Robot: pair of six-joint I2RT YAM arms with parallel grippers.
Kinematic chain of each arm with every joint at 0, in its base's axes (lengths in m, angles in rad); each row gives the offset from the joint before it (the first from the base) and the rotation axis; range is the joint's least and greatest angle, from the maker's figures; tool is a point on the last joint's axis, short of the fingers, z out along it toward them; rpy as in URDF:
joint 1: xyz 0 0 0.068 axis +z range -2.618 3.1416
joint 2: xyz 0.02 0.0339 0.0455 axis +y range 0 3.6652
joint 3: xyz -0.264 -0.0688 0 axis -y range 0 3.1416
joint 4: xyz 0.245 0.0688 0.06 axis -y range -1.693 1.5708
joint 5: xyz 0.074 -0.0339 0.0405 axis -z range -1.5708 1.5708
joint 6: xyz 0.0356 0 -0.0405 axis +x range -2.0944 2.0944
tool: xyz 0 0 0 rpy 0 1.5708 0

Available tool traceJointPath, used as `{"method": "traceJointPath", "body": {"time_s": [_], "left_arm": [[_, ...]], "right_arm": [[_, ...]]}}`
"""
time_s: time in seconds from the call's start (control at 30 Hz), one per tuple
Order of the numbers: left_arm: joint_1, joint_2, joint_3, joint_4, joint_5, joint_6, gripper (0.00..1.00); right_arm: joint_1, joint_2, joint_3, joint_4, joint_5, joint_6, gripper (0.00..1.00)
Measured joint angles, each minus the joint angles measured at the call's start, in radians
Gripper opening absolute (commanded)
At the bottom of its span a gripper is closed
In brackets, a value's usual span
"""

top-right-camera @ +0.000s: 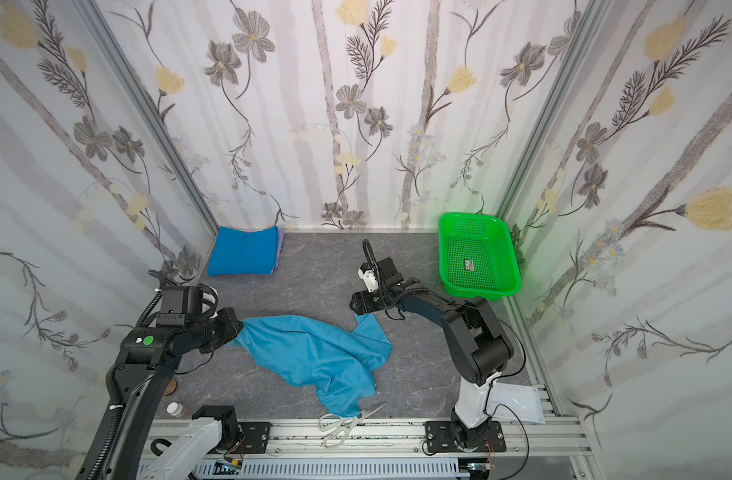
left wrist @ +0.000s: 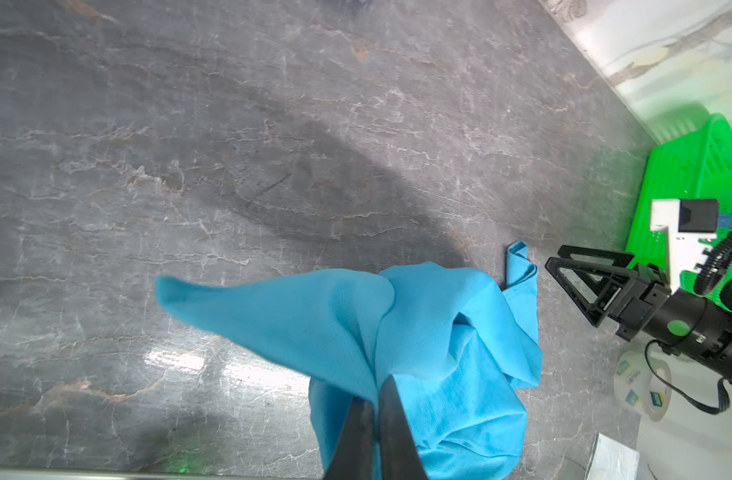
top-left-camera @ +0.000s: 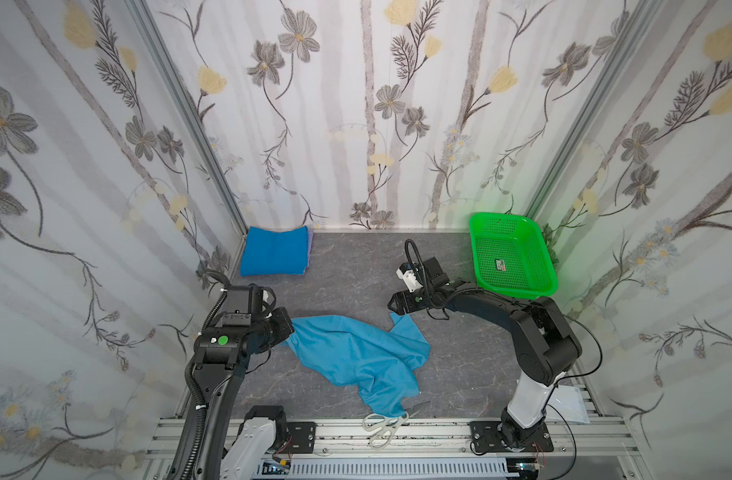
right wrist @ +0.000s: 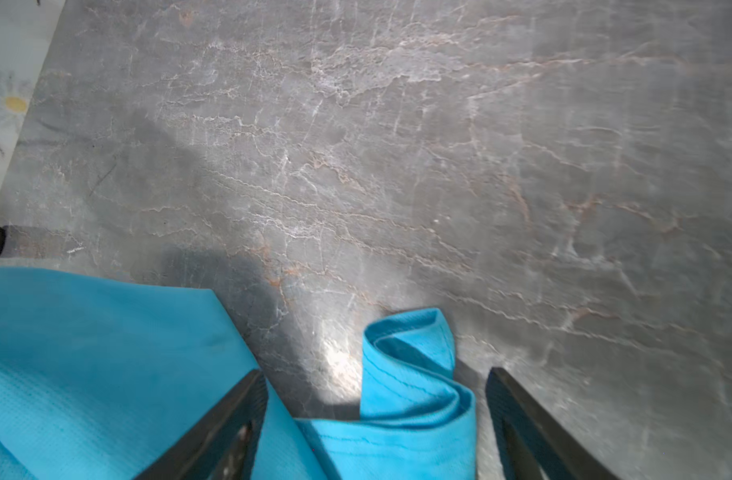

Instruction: Fold and stack the t-shirts

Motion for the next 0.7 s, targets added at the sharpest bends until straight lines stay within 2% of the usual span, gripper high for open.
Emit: {"method": "traceJointPath", "body": {"time_s": [0.03,0.17,0.27,0.4,0.5,0.6,0.67,0.7], "left_arm": [[0.012,0.009,-0.003,0.0,0.0,-0.003,0.0],[0.043,0.009,-0.005,0.0,0.002,-0.003,0.0],[0.063,0.009,-0.005,0.0,0.008,-0.002,0.0],[0.075,0.013,-0.009,0.008,0.024,0.0,0.0],[0.082,0.018,-0.014,0.023,0.033,0.002,0.0],[0.083,0.039,-0.014,0.039,0.049,0.005,0.0],[0.084,0.049,-0.013,0.05,0.059,0.005,0.0],[0.085,0.051,-0.011,0.053,0.065,0.006,0.0]], "right_arm": [[0.01,0.019,0.018,-0.005,0.017,-0.003,0.63],[0.027,0.05,0.028,-0.052,0.078,0.004,0.6],[0.026,0.032,-0.023,-0.069,0.14,0.017,0.6],[0.028,-0.016,-0.119,-0.074,0.167,0.043,0.59],[0.031,-0.046,-0.172,-0.047,0.15,0.05,0.48],[0.038,-0.054,-0.188,-0.029,0.112,0.051,0.31],[0.048,-0.054,-0.183,-0.026,0.095,0.053,0.08],[0.05,-0.054,-0.177,-0.026,0.085,0.054,0.0]]}}
